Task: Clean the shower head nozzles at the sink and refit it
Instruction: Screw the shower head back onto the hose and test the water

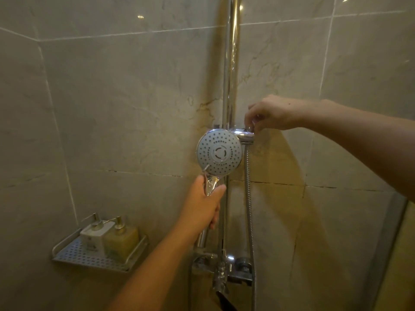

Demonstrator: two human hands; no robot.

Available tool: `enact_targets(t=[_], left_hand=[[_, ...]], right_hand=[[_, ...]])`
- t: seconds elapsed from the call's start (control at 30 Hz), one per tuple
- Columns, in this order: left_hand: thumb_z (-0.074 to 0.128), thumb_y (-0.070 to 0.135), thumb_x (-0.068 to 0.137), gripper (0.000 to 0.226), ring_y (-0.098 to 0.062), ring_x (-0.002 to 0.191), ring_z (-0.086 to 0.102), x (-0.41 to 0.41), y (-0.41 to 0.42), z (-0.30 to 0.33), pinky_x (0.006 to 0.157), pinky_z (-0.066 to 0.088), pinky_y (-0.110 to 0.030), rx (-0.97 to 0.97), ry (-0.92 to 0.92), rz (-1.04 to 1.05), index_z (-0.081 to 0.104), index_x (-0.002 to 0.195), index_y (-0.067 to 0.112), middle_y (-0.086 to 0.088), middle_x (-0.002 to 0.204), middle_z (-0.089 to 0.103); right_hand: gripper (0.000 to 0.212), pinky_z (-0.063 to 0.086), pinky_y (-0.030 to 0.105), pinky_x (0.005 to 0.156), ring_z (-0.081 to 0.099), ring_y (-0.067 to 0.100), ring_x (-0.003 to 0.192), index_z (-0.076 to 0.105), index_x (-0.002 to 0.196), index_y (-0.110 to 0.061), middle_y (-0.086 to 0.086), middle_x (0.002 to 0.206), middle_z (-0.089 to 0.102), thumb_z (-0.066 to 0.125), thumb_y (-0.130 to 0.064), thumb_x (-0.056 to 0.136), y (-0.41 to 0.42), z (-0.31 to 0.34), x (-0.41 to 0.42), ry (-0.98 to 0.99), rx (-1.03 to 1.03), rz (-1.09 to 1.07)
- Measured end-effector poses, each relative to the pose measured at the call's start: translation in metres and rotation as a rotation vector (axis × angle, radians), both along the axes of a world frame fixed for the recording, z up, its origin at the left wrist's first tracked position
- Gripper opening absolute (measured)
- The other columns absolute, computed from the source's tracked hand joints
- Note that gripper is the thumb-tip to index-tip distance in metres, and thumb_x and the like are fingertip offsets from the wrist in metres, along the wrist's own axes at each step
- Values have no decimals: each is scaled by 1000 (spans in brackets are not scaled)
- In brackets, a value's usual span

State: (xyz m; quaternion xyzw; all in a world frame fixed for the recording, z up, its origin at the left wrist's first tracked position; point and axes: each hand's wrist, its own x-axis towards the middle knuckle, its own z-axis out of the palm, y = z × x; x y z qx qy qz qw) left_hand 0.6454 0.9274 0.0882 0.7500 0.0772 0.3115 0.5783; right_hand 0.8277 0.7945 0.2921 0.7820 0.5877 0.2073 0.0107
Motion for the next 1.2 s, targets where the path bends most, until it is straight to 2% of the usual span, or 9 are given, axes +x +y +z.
enact_targets(t=[0.17,0.33,0.57,0.63,0.7,0.83,0.93,1.07,1.2], left_hand=[[61,25,103,22,-13,44,49,5,-4,-1,40,45,-29,-15,1,10,49,119,15,2,61,57],[60,24,103,21,-13,45,51,11,-7,6,42,47,-30,-30,-34,13,49,119,15,1,63,58],[55,20,104,9,-12,46,50,12,-16,0,41,45,-26,-175,-113,49,51,109,14,-1,67,55],[53,18,104,3,-12,46,50,10,-17,-6,40,45,-25,-230,-143,56,52,105,16,0,66,54],[53,19,105,3,-13,45,49,6,-16,-13,39,44,-26,-301,-175,75,54,103,19,1,64,53],[56,28,105,5,-14,45,52,-5,-11,-33,43,46,-28,-474,-269,155,57,105,33,2,60,55],[56,33,105,8,-13,46,56,-18,-3,-48,46,51,-29,-644,-298,226,56,113,35,2,58,56],[56,34,105,19,-14,47,46,-42,16,-79,44,41,-27,-808,-311,300,50,121,26,1,60,48],[56,26,102,14,-14,44,38,-68,30,-111,40,35,-25,-912,-328,409,43,106,21,1,59,42]], right_hand=[[13,42,20,68,62,15,82,64,94,-13,-1,89,66,74,-13,85,-14,30,-4,71,163,4],[17,56,37,78,68,21,83,57,94,-7,8,89,68,72,-13,88,-17,22,-4,309,294,-15],[38,59,26,74,66,16,86,56,120,-1,9,96,63,73,-16,88,-17,-55,16,935,823,74],[34,53,20,67,59,13,80,61,113,5,9,93,58,67,-22,93,-16,-86,11,997,920,83],[22,49,22,63,52,10,69,60,104,-5,5,83,52,61,-26,97,-17,-117,-6,1061,1004,122],[7,52,35,53,53,17,57,48,99,-26,2,71,54,46,-29,104,-13,-195,-67,1277,936,216],[13,40,29,51,45,8,55,51,87,-37,-12,65,49,50,-39,100,0,-265,-112,1241,815,92],[16,39,22,55,46,2,55,58,84,-21,-6,64,52,60,-32,96,16,-339,-164,1170,541,-44],[22,41,34,56,45,8,53,49,68,-17,-8,58,50,58,-23,87,32,-379,-197,1073,405,-149]])
